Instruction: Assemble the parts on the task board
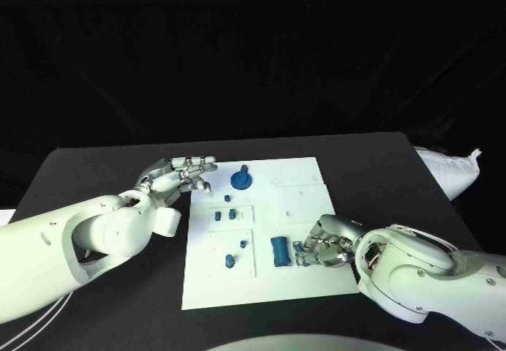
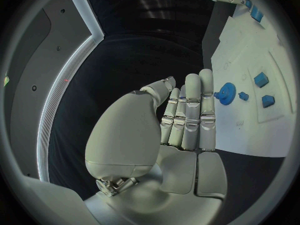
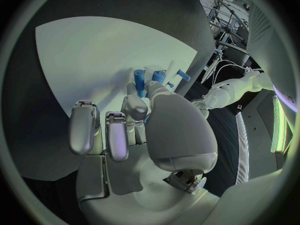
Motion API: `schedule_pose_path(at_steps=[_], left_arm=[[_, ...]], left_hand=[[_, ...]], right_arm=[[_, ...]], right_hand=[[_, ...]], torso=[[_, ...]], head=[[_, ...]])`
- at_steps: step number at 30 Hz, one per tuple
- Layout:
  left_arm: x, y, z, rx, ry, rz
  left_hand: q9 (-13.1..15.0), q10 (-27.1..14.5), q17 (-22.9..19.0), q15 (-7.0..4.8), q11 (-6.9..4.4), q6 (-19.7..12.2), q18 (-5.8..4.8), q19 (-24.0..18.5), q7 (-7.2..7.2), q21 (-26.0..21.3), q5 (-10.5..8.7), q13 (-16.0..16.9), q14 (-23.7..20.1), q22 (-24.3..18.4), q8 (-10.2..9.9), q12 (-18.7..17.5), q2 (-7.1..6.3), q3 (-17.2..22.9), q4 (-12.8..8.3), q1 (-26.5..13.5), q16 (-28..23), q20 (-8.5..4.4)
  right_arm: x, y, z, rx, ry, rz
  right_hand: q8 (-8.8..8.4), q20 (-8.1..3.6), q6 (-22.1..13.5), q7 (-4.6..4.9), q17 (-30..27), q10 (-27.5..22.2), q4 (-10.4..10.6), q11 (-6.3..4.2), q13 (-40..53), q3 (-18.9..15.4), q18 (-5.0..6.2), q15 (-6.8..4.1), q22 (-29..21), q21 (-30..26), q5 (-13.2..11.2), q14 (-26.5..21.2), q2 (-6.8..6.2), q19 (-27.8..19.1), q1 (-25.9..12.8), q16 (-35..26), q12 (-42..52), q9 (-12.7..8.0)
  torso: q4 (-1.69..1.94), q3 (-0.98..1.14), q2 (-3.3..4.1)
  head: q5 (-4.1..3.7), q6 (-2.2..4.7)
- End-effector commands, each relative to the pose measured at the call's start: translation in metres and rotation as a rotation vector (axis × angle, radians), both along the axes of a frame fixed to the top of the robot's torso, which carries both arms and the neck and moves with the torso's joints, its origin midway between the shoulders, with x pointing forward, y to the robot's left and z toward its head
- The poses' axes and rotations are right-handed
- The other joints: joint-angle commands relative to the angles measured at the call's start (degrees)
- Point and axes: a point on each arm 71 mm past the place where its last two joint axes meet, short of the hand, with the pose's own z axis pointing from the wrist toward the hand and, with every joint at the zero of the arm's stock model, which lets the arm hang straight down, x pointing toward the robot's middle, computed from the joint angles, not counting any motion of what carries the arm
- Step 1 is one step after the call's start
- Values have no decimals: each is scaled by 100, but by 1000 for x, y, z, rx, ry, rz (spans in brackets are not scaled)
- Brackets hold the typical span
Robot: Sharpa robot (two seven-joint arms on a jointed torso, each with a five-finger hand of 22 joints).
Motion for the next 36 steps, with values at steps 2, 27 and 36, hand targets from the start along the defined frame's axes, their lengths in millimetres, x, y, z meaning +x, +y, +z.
schedule_pose_path(at_steps=[2, 27, 36], left_arm=[[-1, -2, 1, -9, -8, -21], [-1, -3, 2, -9, -7, -22], [-1, -2, 2, -9, -7, -21]], left_hand=[[-7, -32, -5, -12, 8, -49, 63, -55, -1, -27, 25, -6, -44, -5, 7, 11, 66, -27, -23, 2, 39, 2], [-6, -40, -10, -12, 8, -50, 63, -53, -1, -26, 25, -6, -43, -5, 9, 19, 68, -30, -32, 7, 44, 2], [-6, -40, -10, -12, 8, -50, 63, -53, -1, -26, 25, -6, -43, -5, 9, 19, 68, -30, -32, 7, 44, 2]], right_arm=[[0, 0, -2, -38, 19, -14], [4, -1, -4, -88, -13, 0], [2, -3, 0, -90, -39, 17]], right_hand=[[-18, -1, 54, 5, 1019, 57, 1, -1, 0, -64, -39, -54, 7, 29, -35, 499, 9, 40, -84, 36, -12, -6], [39, -31, 165, -47, 1040, 126, 7, -38, 162, -600, -45, -85, 35, 37, -402, 503, 224, 59, -568, 46, 184, 83], [41, -31, 156, -48, 1033, 120, -25, -38, 183, -793, -42, -86, 23, 20, -850, 501, 210, 48, -463, 40, 177, 110]], torso=[[-3, 1, 1], [-3, 7, -2], [-9, 12, 1]], head=[[2, 3], [-25, 9], [-36, 15]])
